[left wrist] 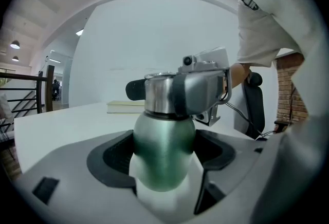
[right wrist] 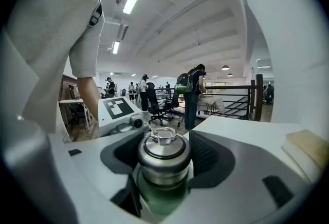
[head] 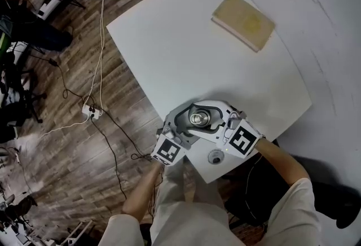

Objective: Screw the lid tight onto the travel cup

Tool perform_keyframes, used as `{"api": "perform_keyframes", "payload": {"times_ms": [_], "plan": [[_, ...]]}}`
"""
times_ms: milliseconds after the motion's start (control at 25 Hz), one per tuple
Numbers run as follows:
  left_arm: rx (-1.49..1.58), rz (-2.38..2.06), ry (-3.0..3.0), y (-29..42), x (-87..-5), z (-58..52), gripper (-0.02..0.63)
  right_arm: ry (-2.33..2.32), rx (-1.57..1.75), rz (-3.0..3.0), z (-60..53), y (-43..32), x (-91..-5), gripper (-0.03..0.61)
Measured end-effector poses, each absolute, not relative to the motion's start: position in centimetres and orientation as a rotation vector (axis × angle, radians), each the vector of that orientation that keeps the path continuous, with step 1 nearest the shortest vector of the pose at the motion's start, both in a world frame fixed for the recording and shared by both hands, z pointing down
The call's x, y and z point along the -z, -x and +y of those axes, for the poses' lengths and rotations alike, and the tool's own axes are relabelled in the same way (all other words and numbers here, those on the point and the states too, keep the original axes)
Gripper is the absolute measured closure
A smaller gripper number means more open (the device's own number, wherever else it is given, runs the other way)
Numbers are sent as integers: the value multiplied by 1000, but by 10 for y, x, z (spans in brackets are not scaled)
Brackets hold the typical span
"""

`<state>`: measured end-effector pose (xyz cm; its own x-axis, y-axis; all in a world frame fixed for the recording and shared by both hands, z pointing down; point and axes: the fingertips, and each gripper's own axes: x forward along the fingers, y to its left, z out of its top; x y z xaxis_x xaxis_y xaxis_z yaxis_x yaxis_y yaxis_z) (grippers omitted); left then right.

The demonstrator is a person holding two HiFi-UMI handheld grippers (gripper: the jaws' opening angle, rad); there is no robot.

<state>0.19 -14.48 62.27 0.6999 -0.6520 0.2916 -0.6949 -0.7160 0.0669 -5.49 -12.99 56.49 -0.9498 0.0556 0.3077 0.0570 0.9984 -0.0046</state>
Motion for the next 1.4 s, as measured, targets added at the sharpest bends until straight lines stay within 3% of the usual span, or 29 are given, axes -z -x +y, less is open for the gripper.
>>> {"api": "perform_keyframes", "payload": {"times_ms": [320,1400], "plan": [[-367,-1090,-2754,-1,-624,-146,252,56,8,-2840,-130,56,-567,324],[-382,-1074,-2742,-2,-625,-142,252,-1290,-94,-2674,-164,38,-557,325]]}}
